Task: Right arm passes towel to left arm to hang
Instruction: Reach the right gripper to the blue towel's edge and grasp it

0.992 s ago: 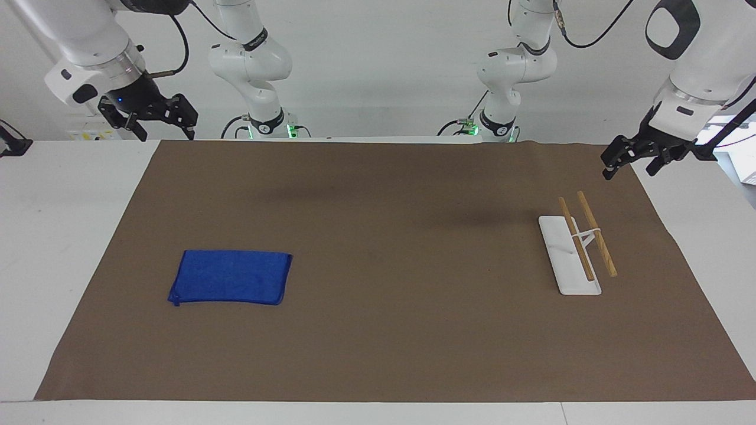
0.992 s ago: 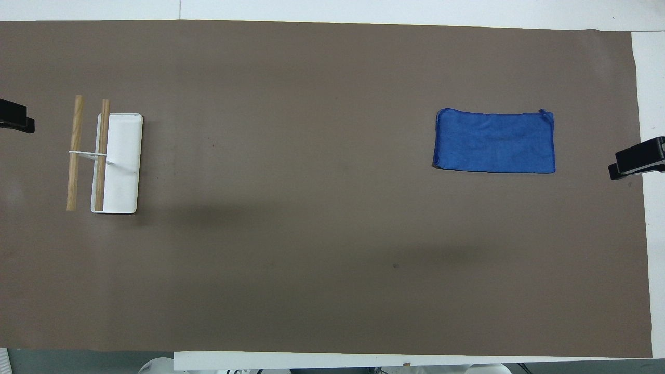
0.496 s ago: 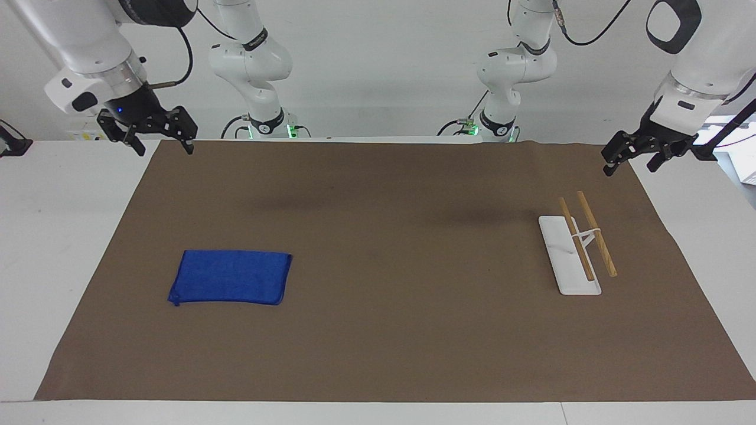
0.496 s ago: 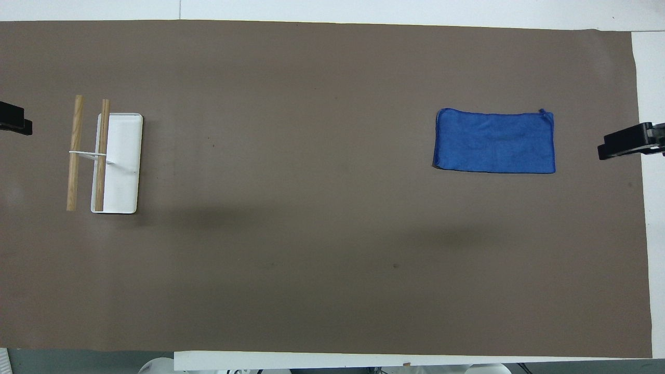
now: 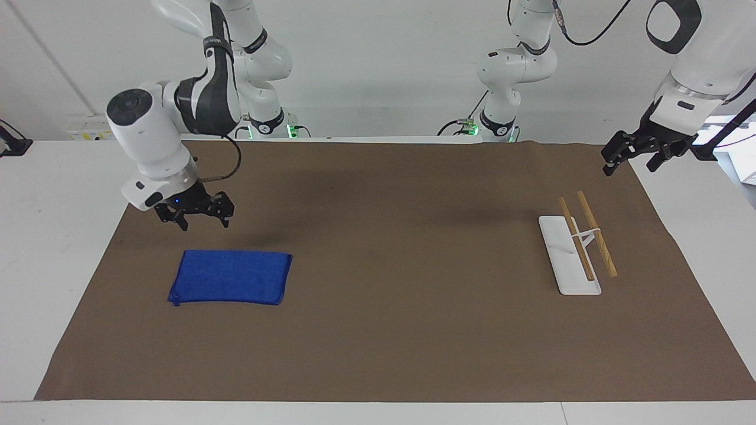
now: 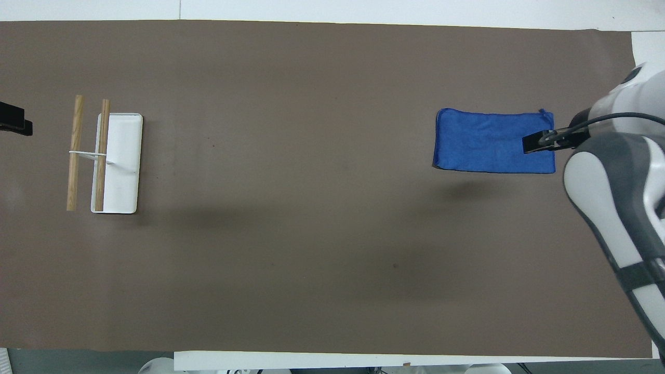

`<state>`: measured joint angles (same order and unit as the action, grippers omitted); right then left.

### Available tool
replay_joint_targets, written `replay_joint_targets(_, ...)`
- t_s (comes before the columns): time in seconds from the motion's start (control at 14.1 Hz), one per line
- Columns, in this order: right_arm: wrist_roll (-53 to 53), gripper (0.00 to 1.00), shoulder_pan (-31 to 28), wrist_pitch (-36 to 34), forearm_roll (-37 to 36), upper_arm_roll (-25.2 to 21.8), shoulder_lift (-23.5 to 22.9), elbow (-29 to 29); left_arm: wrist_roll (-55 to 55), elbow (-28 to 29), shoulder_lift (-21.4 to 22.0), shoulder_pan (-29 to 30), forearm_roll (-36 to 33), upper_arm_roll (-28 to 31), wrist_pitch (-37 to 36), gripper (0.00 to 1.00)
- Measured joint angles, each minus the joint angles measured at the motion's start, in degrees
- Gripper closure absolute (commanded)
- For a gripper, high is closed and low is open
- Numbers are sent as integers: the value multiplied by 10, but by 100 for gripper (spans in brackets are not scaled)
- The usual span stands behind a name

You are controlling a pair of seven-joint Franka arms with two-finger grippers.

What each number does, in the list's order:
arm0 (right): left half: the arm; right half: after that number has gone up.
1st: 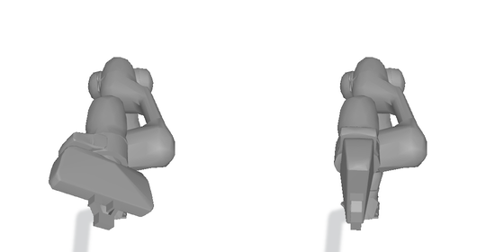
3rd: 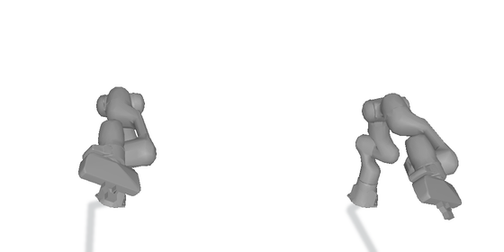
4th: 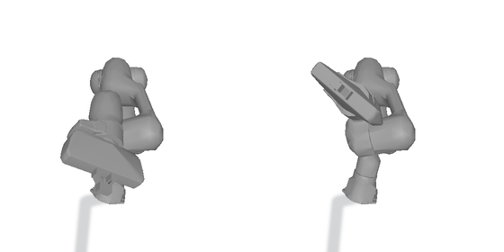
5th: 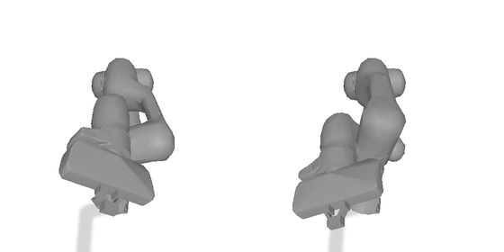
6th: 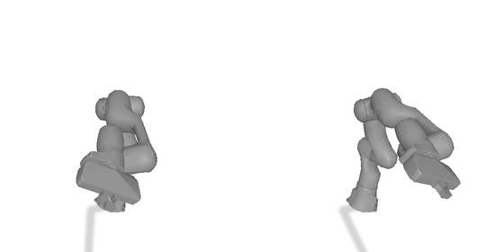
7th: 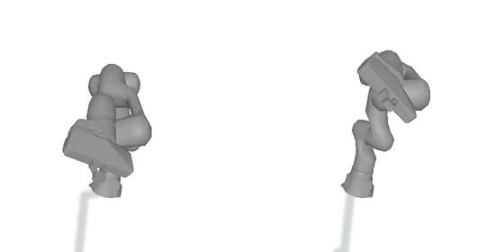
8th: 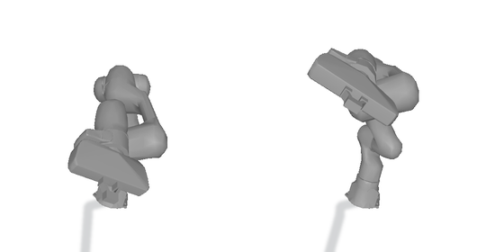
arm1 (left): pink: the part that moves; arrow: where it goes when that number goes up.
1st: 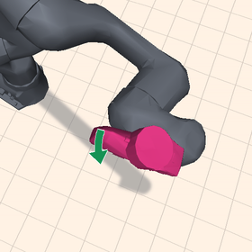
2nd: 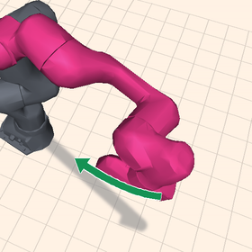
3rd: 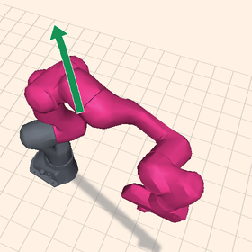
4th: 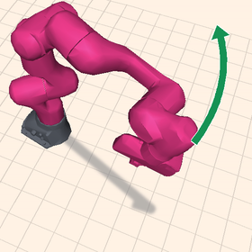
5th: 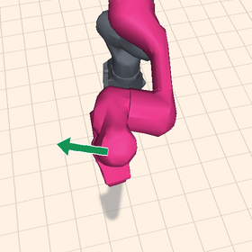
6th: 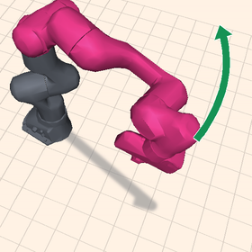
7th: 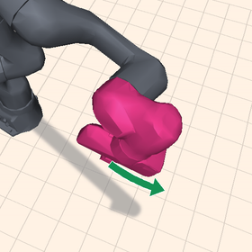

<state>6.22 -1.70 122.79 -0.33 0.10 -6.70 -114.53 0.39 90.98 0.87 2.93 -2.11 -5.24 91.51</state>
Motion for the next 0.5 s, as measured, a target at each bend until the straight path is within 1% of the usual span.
replay_joint_targets(0.07,0,18,1,25,0,0,-21,-4,0,0,0,0,0,0,0,0)
replay_joint_targets(0.28,0,28,1,75,0,0,-71,-20,0,0,0,0,0,0,0,0)
replay_joint_targets(0.5,0,29,1,112,0,0,-94,-39,0,0,0,0,0,0,0,0)
